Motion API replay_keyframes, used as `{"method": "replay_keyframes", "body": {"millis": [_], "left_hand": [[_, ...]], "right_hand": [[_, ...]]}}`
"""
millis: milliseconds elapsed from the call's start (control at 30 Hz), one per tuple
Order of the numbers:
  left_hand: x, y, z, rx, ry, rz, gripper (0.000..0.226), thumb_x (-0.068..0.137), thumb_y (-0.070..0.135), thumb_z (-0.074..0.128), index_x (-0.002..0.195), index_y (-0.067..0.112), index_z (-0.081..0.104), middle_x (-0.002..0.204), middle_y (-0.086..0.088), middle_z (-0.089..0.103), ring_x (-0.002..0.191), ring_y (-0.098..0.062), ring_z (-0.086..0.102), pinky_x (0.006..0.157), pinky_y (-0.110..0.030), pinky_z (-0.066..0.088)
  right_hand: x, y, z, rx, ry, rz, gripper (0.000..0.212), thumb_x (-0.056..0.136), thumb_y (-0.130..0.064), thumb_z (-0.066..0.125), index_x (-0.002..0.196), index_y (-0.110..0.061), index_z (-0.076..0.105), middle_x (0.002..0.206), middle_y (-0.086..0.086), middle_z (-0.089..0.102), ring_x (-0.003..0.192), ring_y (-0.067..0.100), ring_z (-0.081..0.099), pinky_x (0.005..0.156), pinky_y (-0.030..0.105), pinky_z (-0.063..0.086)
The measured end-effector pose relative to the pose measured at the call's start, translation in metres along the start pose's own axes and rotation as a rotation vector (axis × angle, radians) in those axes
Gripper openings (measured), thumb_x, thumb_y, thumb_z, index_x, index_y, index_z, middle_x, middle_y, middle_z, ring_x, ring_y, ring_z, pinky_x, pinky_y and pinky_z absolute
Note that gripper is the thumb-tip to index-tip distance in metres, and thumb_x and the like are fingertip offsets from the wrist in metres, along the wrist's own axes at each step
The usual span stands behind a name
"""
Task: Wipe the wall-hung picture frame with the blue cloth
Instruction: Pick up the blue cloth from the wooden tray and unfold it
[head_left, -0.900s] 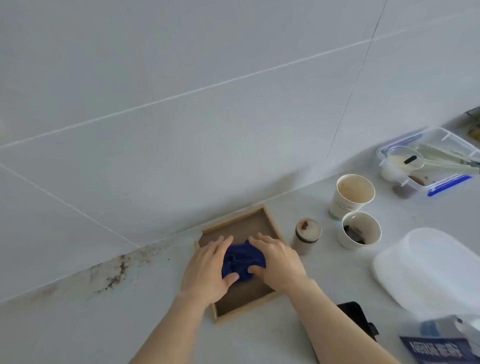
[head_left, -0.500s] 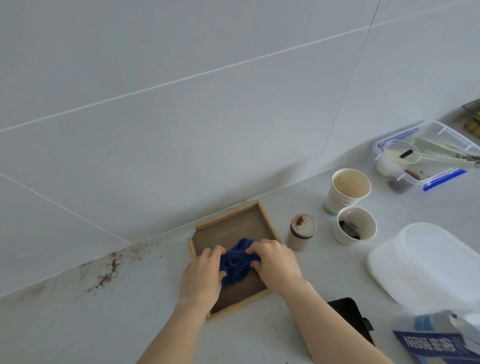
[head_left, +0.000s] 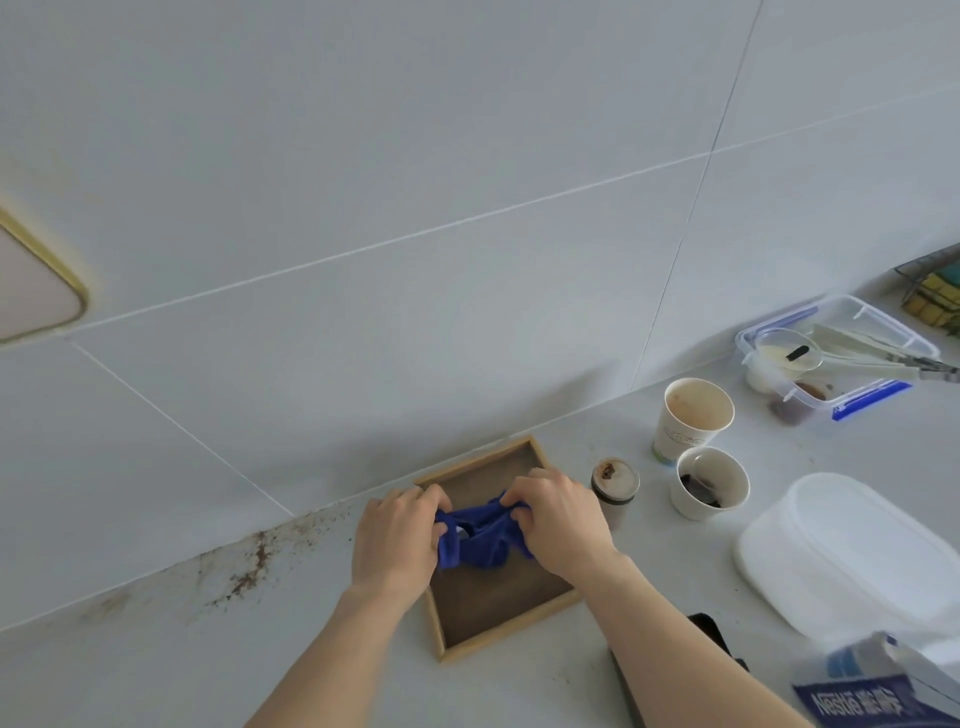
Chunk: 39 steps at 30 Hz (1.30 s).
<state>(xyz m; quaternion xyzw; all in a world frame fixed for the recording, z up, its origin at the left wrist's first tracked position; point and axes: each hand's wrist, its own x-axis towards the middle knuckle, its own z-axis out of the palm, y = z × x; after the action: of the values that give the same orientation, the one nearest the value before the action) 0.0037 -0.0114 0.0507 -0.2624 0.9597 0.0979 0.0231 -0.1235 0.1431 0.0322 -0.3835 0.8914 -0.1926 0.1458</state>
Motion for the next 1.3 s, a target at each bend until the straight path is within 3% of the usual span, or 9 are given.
{"method": "replay_keyframes", "body": {"millis": [333,467,900,1300], "left_hand": [[-0.025,-0.037,-0.076,-0.011,0.148,0.003,0.018,0.102,0.026,0.056,0.116,0.031,0.064,0.111,0.012,0.070,0.107,-0.017,0.060,0.092,-0.030,0.042],[-0.045,-0.060,-0.112,-0.032,0.233,0.010,0.018,0.101,0.023,0.055,0.115,0.029,0.065,0.109,0.011,0.070,0.103,-0.016,0.060,0.088,-0.028,0.042],[-0.134,-0.162,-0.235,-0.033,0.489,-0.002,0.016,0.101,0.024,0.055,0.111,0.029,0.066,0.107,0.009,0.072,0.098,-0.019,0.061,0.079,-0.027,0.037],[-0.200,-0.230,-0.287,-0.104,0.620,-0.100,0.019,0.101,0.025,0.056,0.115,0.031,0.067,0.111,0.013,0.071,0.101,-0.017,0.064,0.083,-0.029,0.050]], "right_hand": [[-0.006,-0.076,-0.050,-0.023,0.116,-0.069,0.031,0.101,-0.012,0.051,0.116,-0.025,0.075,0.115,-0.002,0.072,0.108,0.024,0.064,0.076,0.032,0.043],[-0.018,-0.121,-0.070,-0.025,0.174,-0.093,0.031,0.102,-0.014,0.051,0.115,-0.027,0.076,0.113,-0.004,0.073,0.106,0.020,0.064,0.080,0.036,0.054],[-0.060,-0.297,-0.106,-0.084,0.311,-0.225,0.031,0.102,-0.015,0.051,0.115,-0.029,0.075,0.114,-0.007,0.072,0.106,0.021,0.064,0.081,0.032,0.050],[-0.082,-0.406,-0.106,0.049,0.346,-0.268,0.030,0.100,-0.014,0.051,0.114,-0.029,0.073,0.114,-0.005,0.073,0.104,0.024,0.065,0.088,0.039,0.055]]}}
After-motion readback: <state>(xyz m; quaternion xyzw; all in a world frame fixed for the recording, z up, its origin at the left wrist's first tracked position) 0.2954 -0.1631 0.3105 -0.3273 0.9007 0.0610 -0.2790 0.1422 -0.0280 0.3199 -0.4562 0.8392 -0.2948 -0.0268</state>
